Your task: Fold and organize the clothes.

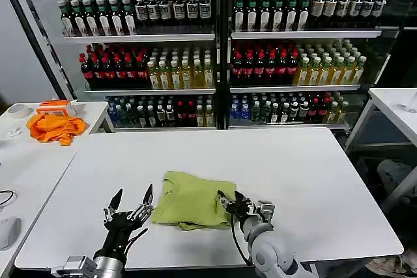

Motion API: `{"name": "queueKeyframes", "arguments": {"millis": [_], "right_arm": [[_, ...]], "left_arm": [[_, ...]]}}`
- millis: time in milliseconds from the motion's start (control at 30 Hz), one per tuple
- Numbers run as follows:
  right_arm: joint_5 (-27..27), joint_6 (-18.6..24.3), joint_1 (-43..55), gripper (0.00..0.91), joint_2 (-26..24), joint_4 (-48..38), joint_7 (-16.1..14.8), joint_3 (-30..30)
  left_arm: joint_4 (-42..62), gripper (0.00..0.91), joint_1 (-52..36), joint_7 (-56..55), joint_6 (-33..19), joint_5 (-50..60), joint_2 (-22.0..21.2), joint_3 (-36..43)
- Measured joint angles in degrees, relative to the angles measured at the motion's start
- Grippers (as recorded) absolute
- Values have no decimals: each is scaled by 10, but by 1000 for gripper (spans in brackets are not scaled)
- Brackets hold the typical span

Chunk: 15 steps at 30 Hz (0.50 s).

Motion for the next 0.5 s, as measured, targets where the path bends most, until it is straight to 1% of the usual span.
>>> {"name": "queueKeyframes", "arguments": {"millis": [267, 500], "right_arm": [[10, 0, 16, 0, 4, -20, -4, 0], [12, -7, 33, 0, -4, -33, -8, 7]], "left_arm": [[-13, 907, 11, 0, 0, 3, -5, -8], [-20, 907, 20, 0, 0, 3, -6, -14]]}}
